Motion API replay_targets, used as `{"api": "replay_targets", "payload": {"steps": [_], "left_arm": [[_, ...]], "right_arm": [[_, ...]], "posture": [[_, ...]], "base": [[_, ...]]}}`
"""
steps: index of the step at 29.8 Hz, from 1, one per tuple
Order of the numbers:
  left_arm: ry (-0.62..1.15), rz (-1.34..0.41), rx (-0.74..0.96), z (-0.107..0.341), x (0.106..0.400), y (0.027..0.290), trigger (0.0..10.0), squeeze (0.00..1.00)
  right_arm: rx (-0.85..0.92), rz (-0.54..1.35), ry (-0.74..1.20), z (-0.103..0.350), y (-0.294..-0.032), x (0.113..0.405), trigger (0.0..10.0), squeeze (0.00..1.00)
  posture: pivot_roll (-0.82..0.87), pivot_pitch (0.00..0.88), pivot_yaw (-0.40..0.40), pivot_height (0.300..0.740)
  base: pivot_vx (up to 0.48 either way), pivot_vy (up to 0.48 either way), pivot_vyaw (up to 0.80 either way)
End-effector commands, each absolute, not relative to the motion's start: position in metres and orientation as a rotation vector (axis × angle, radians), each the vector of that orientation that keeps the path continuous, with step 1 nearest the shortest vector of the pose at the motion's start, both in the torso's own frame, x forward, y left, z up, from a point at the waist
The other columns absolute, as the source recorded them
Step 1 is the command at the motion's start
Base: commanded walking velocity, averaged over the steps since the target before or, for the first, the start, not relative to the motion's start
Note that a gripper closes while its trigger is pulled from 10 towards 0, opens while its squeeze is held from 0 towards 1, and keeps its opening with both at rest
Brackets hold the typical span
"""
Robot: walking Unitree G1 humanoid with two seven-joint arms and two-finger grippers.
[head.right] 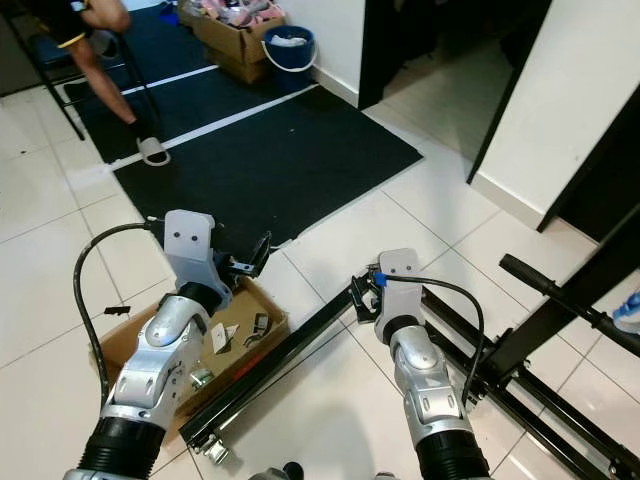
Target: Picking trash to rubbish bin
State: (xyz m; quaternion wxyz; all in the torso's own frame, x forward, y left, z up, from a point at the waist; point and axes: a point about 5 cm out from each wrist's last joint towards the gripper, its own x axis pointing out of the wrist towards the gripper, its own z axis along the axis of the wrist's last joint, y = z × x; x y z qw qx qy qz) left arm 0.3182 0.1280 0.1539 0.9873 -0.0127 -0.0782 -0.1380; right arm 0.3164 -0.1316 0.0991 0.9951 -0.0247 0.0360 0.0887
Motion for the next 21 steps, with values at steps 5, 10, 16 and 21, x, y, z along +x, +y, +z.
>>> {"api": "replay_targets", "payload": {"steps": [5,10,16,21], "left_arm": [[-0.131,-0.270,-0.019,0.1460,0.3158,0.1291,10.0,0.00],[-0.130,-0.273,-0.015,0.1459,0.3156,0.1288,10.0,0.00],[-0.130,-0.268,-0.019,0.1462,0.3151,0.1294,10.0,0.00],[-0.131,-0.267,-0.018,0.1466,0.3150,0.1295,10.0,0.00]], "right_arm": [[-0.045,0.176,0.096,0.0943,-0.1319,0.3134,10.0,0.00],[-0.046,0.175,0.098,0.0940,-0.1323,0.3133,10.0,0.00],[-0.045,0.176,0.099,0.0935,-0.1318,0.3126,10.0,0.00],[-0.044,0.176,0.099,0.0940,-0.1316,0.3130,10.0,0.00]], "posture": [[0.02,0.167,-0.002,0.740],[0.02,0.168,0.000,0.740],[0.02,0.168,-0.001,0.740],[0.03,0.170,-0.002,0.740]], "base": [[0.000,0.000,0.80],[0.000,0.000,0.80],[0.000,0.000,0.80],[0.000,0.000,0.80]]}}
